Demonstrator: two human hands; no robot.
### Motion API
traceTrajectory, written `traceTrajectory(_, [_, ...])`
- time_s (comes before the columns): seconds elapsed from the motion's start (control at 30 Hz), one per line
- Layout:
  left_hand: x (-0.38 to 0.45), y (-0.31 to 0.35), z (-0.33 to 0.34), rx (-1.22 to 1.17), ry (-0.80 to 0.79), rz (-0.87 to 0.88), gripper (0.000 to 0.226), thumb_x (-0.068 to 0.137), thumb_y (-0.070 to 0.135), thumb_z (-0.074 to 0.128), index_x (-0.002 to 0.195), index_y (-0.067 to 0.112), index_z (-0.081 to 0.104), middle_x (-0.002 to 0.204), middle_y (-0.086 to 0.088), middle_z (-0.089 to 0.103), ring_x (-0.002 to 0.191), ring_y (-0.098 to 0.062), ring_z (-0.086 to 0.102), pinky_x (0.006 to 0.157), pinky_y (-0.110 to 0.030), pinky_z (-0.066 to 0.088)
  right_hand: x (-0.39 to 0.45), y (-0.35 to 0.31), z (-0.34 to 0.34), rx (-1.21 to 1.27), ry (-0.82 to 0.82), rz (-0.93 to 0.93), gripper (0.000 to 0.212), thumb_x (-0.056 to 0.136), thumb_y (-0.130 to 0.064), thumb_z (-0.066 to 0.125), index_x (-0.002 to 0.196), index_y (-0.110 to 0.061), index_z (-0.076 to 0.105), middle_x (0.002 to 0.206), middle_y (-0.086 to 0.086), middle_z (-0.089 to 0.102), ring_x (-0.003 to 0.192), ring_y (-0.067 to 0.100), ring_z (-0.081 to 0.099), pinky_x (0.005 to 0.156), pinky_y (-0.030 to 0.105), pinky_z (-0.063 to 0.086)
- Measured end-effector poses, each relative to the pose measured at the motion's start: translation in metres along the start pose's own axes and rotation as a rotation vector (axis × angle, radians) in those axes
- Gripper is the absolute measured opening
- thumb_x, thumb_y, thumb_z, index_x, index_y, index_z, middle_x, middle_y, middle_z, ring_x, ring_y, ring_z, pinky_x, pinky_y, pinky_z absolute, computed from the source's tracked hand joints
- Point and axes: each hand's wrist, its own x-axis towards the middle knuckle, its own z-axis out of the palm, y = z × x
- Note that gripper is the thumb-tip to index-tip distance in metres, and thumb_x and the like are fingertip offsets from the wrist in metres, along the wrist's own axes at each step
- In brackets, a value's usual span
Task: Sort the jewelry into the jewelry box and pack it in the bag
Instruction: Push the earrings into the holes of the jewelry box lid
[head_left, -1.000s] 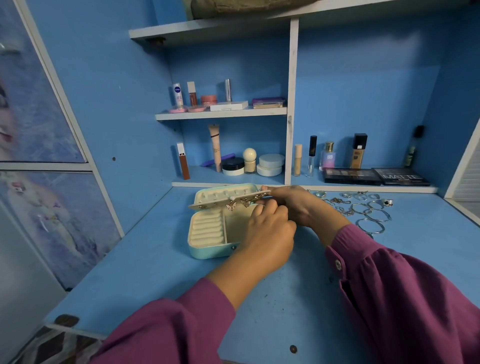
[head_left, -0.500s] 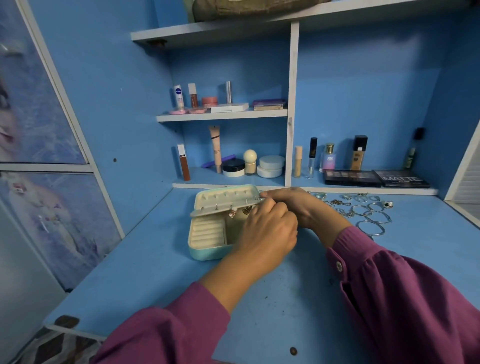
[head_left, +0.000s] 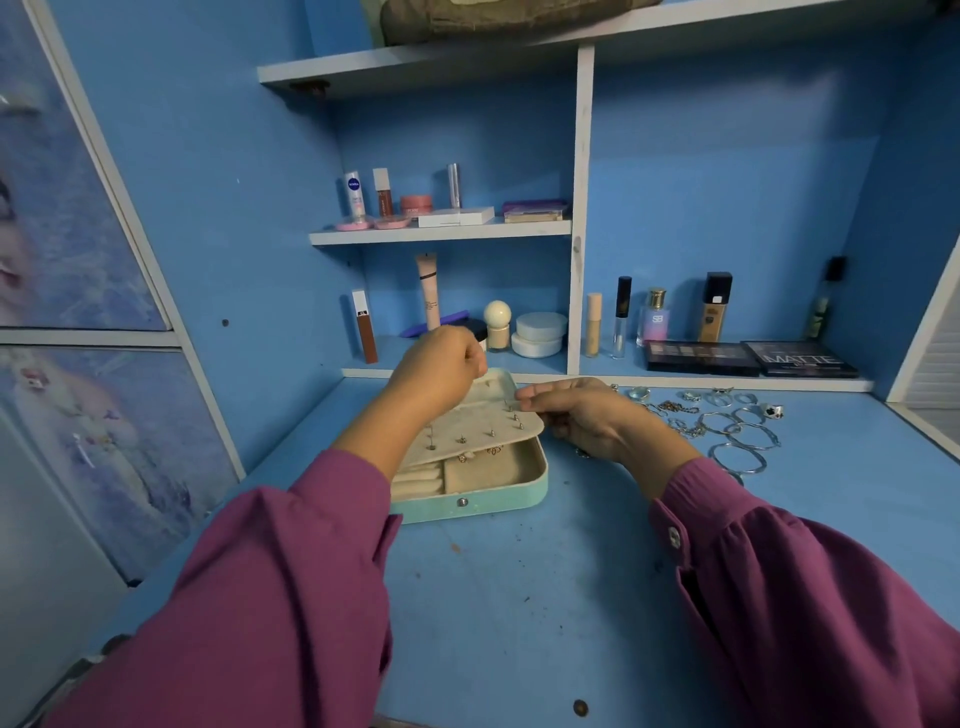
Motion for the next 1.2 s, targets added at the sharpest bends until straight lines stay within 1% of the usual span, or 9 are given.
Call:
traceTrajectory(0.17, [0.010,-0.001,0.011,0.192,-0.231,0.065,0.022,0.088,0.003,0.047,0.081,0.017,0.063,0.096,-0.004,0.067,0.092,-0.024,0.062,0.085,-0.037,0.050,0.002,0.002,-0.001,-0.006,-0.004,-0.015,0.014,0.072,0.007,0.071,0.082,-0.002,0.072,0.070,0.007,0.070,0.068,0.017,0.048,0.059,0.023,0.032])
traceTrajectory(0.27, [0.013,0.000,0.016,0.239,-0.264,0.097,0.022,0.089,0.005,0.048,0.079,0.020,0.060,0.092,0.000,0.063,0.090,-0.021,0.060,0.080,-0.034,0.048,0.003,0.001,-0.002,-0.015,-0.010,-0.015,0.015,0.072,0.008,0.072,0.082,-0.002,0.072,0.075,0.011,0.069,0.072,0.020,0.048,0.058,0.023,0.032])
traceTrajectory(0.33, [0.015,0.001,0.018,0.242,-0.284,0.104,0.022,0.089,0.005,0.047,0.080,0.019,0.061,0.087,0.001,0.062,0.086,-0.020,0.059,0.073,-0.030,0.045,0.003,0.001,-0.002,-0.015,-0.014,-0.013,0.015,0.072,0.009,0.072,0.084,-0.001,0.072,0.078,0.012,0.069,0.072,0.019,0.048,0.057,0.023,0.032])
traceTrajectory(0.47, [0.016,0.002,0.021,0.235,-0.291,0.104,0.021,0.089,0.006,0.047,0.082,0.018,0.063,0.085,0.001,0.062,0.085,-0.020,0.059,0.068,-0.028,0.041,0.003,0.001,-0.002,-0.016,-0.011,-0.023,0.015,0.072,0.009,0.072,0.084,-0.001,0.072,0.077,0.012,0.068,0.069,0.018,0.047,0.057,0.022,0.032])
traceTrajectory(0.77, [0.016,0.004,0.022,0.261,-0.298,0.104,0.018,0.090,0.008,0.050,0.081,0.019,0.061,0.086,-0.001,0.062,0.086,-0.022,0.060,0.075,-0.032,0.046,0.005,0.001,-0.003,-0.029,-0.021,-0.025,0.015,0.072,0.008,0.072,0.084,-0.001,0.072,0.076,0.010,0.070,0.072,0.018,0.048,0.058,0.023,0.032])
traceTrajectory(0.93, [0.016,0.006,0.024,0.324,-0.299,0.161,0.011,0.092,0.014,0.054,0.088,0.018,0.063,0.094,-0.005,0.064,0.089,-0.023,0.060,0.074,-0.033,0.045,0.007,0.003,-0.004,-0.030,-0.023,-0.037,0.017,0.070,0.008,0.074,0.086,0.001,0.072,0.085,0.016,0.068,0.086,0.026,0.047,0.061,0.024,0.033])
traceTrajectory(1.03, [0.016,0.007,0.025,0.369,-0.295,0.186,0.010,0.091,0.015,0.055,0.093,0.017,0.065,0.095,-0.005,0.064,0.089,-0.023,0.060,0.073,-0.033,0.044,0.005,0.002,-0.004,-0.036,-0.030,-0.040,0.020,0.071,0.008,0.073,0.090,0.004,0.071,0.086,0.015,0.068,0.081,0.024,0.047,0.059,0.024,0.032])
traceTrajectory(1.1, [0.017,0.007,0.024,0.375,-0.290,0.193,0.010,0.090,0.014,0.057,0.088,0.019,0.064,0.092,-0.003,0.063,0.088,-0.023,0.060,0.072,-0.032,0.044,0.004,0.002,-0.003,-0.042,-0.029,-0.043,0.017,0.071,0.008,0.072,0.088,0.003,0.071,0.083,0.014,0.068,0.074,0.020,0.048,0.057,0.023,0.030])
traceTrajectory(1.2, [0.018,0.005,0.022,0.328,-0.290,0.170,0.012,0.089,0.010,0.055,0.085,0.016,0.064,0.092,-0.003,0.063,0.087,-0.023,0.061,0.073,-0.032,0.046,0.004,0.002,-0.004,-0.035,-0.018,-0.032,0.015,0.071,0.008,0.073,0.084,0.001,0.071,0.081,0.014,0.068,0.079,0.023,0.048,0.056,0.023,0.032])
